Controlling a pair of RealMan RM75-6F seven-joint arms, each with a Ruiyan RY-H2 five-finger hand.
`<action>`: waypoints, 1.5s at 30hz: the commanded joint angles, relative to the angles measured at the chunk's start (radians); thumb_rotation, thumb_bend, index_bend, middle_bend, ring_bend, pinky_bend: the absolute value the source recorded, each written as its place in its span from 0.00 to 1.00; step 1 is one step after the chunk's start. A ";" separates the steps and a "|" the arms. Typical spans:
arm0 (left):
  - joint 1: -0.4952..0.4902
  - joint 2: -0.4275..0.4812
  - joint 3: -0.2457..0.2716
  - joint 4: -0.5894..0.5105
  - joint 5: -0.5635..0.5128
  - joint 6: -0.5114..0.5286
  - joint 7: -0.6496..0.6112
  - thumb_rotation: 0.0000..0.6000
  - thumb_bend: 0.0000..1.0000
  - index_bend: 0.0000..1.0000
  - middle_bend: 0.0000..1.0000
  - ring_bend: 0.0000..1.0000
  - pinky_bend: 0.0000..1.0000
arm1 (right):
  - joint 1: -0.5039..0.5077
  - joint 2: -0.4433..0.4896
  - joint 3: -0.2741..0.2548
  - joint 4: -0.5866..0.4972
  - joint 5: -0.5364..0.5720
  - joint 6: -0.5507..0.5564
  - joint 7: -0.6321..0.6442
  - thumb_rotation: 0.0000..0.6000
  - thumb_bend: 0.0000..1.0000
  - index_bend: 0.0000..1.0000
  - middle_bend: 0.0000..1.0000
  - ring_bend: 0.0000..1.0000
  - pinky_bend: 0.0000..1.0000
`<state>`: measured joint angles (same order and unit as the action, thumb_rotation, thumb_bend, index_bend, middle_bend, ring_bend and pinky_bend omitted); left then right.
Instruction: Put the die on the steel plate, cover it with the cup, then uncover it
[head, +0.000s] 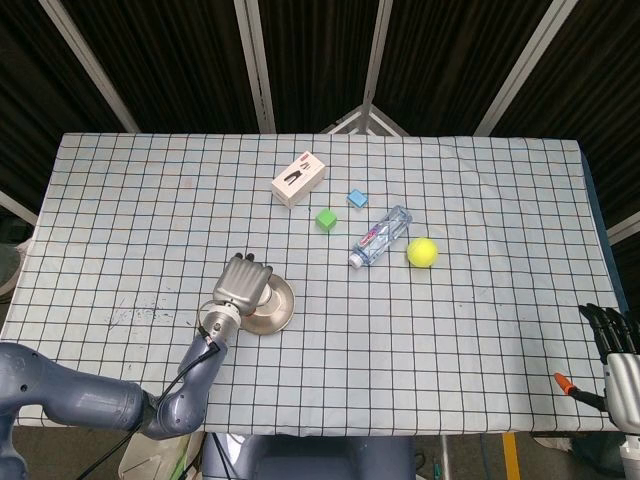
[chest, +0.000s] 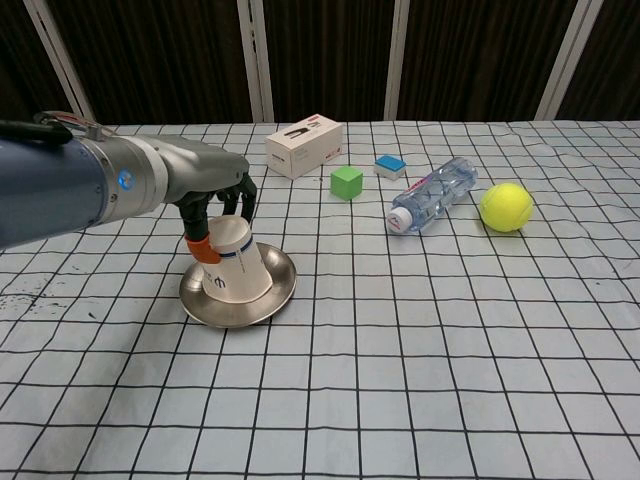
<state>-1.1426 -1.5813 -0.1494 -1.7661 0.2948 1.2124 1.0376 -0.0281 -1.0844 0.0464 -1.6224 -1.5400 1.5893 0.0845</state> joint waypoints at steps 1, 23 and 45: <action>0.000 -0.010 0.016 0.024 0.038 0.003 0.002 1.00 0.42 0.43 0.38 0.20 0.25 | 0.001 -0.001 -0.001 0.001 -0.001 -0.002 -0.001 1.00 0.13 0.12 0.14 0.10 0.03; 0.059 -0.023 0.072 0.087 0.233 -0.030 -0.081 1.00 0.42 0.43 0.38 0.21 0.23 | 0.003 -0.005 -0.003 -0.002 -0.004 -0.010 -0.010 1.00 0.13 0.12 0.14 0.10 0.03; 0.074 0.209 0.063 -0.124 0.147 -0.227 -0.232 1.00 0.43 0.44 0.39 0.21 0.21 | 0.007 -0.004 0.000 -0.020 -0.005 -0.012 -0.021 1.00 0.13 0.12 0.14 0.10 0.03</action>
<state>-1.0569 -1.3774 -0.0991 -1.8883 0.4563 0.9786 0.7847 -0.0223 -1.0882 0.0469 -1.6418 -1.5450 1.5793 0.0644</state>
